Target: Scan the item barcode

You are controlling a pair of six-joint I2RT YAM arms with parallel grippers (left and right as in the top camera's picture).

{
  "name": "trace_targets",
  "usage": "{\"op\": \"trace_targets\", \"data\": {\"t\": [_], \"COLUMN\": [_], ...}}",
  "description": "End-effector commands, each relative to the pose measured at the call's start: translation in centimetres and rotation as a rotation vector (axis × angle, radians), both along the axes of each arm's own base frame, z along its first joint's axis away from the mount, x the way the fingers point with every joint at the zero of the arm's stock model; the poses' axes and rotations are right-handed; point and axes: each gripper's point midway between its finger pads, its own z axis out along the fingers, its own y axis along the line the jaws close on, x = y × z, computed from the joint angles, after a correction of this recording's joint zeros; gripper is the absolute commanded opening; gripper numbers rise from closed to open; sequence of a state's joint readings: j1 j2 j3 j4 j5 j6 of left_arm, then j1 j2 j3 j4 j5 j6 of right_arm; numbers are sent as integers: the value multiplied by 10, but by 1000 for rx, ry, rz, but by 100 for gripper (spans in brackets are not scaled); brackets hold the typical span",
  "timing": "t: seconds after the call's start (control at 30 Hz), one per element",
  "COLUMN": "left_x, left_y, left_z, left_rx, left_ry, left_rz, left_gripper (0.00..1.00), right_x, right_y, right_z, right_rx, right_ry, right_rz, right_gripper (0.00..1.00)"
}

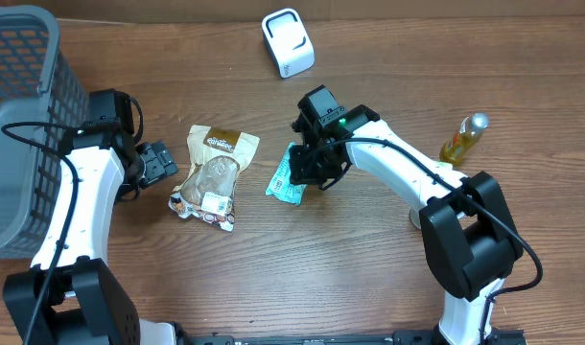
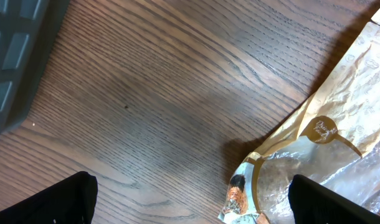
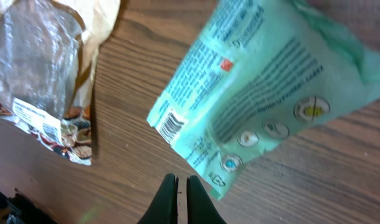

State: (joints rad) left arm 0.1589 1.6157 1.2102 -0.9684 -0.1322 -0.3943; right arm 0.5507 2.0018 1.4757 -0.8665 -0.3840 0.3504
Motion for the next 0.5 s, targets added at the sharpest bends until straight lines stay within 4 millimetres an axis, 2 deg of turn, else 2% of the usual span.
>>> {"op": "trace_targets", "data": {"t": [0.0, 0.23, 0.33, 0.47], "left_x": [-1, -1, -1, -1], "left_y": [2, 2, 2, 2], "left_z": [5, 5, 5, 5], "left_rx": [6, 6, 6, 6], "left_ry": [-17, -17, -18, -17], "left_rz": [17, 17, 18, 17], "left_gripper": [100, 100, 100, 100], "right_x": [5, -6, -14, -13], "right_y": [3, 0, -10, -17], "right_z": [1, -33, -54, -65], "right_rx": [-3, -61, -149, -198], "right_ry": [-11, 71, 106, 111], "right_rz": [-16, -8, -11, -32], "right_gripper": [4, 4, 4, 4]}}
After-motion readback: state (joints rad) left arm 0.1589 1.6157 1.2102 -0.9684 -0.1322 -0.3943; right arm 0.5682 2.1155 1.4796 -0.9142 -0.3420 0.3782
